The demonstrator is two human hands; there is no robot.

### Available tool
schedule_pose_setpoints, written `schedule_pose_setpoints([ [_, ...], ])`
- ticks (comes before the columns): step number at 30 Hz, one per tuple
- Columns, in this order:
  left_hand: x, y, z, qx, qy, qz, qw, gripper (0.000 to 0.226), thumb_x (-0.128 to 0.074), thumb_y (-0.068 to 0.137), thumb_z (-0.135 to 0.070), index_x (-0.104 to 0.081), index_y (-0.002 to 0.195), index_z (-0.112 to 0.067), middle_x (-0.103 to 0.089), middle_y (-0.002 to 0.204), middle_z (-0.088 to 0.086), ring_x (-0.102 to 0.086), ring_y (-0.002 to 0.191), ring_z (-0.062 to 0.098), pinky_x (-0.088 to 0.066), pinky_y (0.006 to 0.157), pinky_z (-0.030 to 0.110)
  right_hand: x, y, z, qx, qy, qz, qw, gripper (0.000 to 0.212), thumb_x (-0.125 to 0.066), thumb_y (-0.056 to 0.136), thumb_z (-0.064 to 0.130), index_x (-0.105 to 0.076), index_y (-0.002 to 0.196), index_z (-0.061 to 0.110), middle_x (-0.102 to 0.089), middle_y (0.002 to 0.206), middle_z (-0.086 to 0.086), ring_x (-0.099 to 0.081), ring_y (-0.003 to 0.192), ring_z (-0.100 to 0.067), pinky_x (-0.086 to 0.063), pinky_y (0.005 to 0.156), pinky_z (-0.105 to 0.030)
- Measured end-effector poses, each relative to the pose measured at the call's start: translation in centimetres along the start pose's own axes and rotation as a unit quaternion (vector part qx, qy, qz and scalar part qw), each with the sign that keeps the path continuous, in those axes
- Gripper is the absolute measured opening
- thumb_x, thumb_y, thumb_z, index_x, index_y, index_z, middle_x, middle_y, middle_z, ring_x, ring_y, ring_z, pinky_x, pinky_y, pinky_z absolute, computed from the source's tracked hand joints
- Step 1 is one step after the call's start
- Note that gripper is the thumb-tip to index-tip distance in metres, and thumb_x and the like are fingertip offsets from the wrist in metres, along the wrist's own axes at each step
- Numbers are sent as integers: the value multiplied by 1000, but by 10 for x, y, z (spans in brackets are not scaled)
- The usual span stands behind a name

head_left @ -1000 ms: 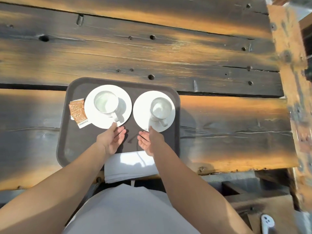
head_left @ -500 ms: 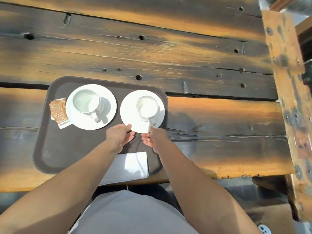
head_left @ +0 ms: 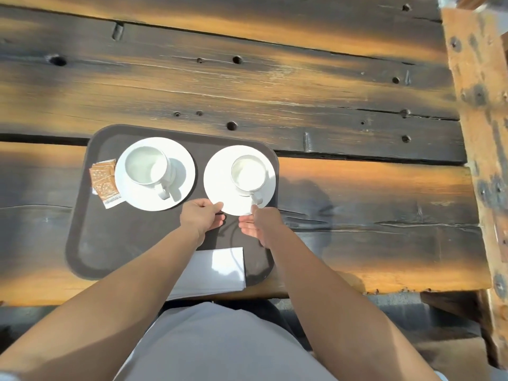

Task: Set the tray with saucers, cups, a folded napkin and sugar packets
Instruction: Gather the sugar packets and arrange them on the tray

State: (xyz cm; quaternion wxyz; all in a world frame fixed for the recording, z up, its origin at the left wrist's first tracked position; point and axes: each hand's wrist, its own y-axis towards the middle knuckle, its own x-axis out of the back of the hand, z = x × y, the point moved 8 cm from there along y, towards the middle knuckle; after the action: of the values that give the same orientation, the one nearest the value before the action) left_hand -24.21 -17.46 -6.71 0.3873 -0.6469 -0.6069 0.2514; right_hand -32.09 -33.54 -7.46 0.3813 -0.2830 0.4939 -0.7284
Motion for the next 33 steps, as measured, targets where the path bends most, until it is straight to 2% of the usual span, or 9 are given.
schedule_pose_setpoints([
  [4,5,0,1,13,-40,-2,999,20,-73,88,-16,-60,76,-8,-69,76,14,-70,61,20,-57,55,25,19,-4,5,17,-96,-65,993,25,-53,97,24,-56,82,4,-60,49,-5,-49,37,-18,-40,38,-21],
  [9,32,3,7,54,-127,-33,990,20,-71,90,-22,-63,94,-4,-70,87,11,-70,67,20,-58,57,25,29,-14,17,131,-255,-139,948,22,-51,90,24,-63,81,8,-66,52,0,-51,35,-9,-41,43,-22],
  [12,40,-1,14,99,-235,-31,966,15,-67,93,-17,-64,100,-3,-68,85,11,-68,71,20,-57,59,25,21,-18,11,136,-215,-130,958,21,-52,91,23,-63,87,6,-68,62,-4,-52,37,-9,-38,38,-19],
  [14,36,-5,16,125,-262,-3,957,12,-66,94,-14,-64,95,-2,-67,85,12,-67,73,21,-55,60,26,19,-26,15,153,-183,-160,958,16,-53,89,23,-60,87,8,-67,72,-5,-61,56,-16,-42,47,-22],
  [17,21,-9,11,110,-178,41,977,11,-70,90,-10,-65,95,-1,-69,91,14,-69,75,23,-57,59,26,20,-48,35,243,-246,-245,906,17,-60,85,28,-48,92,19,-57,87,1,-59,84,-24,-41,65,-28],
  [19,9,-10,7,99,-129,40,986,16,-73,87,-7,-65,98,1,-68,92,15,-69,71,26,-60,57,28,11,-60,46,309,-306,-244,867,26,-62,86,32,-41,100,25,-55,94,4,-54,81,-18,-44,66,-29],
  [23,-11,-10,3,90,-104,43,990,12,-68,88,0,-56,88,-2,-68,95,23,-71,74,33,-62,72,38,-1,-62,57,343,-405,-235,814,29,-45,97,40,-51,111,15,-65,96,-9,-52,75,-21,-45,64,-31],
  [28,-8,-3,2,60,-38,28,997,24,-68,89,-5,-50,74,-8,-69,83,20,-74,76,35,-61,81,45,-14,-57,49,315,-314,-169,880,33,-54,91,47,-48,80,16,-67,85,-10,-68,74,-32,-59,73,-46],
  [33,-11,-7,0,52,-22,45,997,26,-63,93,-2,-48,72,-6,-68,75,21,-70,50,24,-57,47,28,-16,-63,49,303,-242,-226,894,41,-58,92,41,-38,63,22,-60,74,-6,-65,76,-33,-59,70,-45],
])
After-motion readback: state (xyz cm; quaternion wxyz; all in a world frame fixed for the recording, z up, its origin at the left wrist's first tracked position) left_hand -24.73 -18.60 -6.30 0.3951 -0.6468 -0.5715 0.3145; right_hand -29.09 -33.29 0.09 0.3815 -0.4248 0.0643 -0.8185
